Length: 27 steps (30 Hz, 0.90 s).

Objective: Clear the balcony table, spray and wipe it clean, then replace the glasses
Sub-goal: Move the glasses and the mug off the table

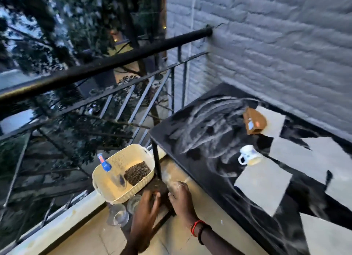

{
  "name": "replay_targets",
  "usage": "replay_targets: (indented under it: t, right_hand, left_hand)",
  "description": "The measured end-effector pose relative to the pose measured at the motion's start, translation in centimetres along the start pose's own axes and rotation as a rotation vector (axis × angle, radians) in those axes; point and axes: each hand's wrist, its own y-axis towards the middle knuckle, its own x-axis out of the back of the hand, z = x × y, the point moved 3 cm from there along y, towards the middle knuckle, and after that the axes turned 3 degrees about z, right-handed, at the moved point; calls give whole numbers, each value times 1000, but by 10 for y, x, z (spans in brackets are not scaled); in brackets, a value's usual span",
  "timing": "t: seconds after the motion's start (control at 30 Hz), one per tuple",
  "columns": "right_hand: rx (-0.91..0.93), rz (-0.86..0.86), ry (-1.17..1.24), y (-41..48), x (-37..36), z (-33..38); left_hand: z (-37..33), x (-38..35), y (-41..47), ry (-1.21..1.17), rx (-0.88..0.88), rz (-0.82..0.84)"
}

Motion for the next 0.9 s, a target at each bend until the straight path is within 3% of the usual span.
replay_targets:
  t: [0.13, 0.37, 0.6, 0.7, 0.8, 0.9]
  right_hand:
    - [3, -132, 63, -3, 54, -1]
    - [-100, -395, 192, -5, 148, -37]
    - [-166, -562, 8, 6, 248, -84]
    - [-195, -524, -112, 20, 279, -106]
    - [-92, -444, -248, 38, 311, -118]
    - [30, -211, -494, 61, 338, -122]
  left_hand:
    - [-57, -1, 34, -40, -87, 7]
    - [-130, -43, 69, -26, -329, 181]
    - [-189, -100, 95, -26, -360, 330]
    - [-204, -121, 106, 10, -375, 392]
    - [-218, -142, 124, 10, -389, 431]
    - [-230, -167, 146, 51, -382, 451]
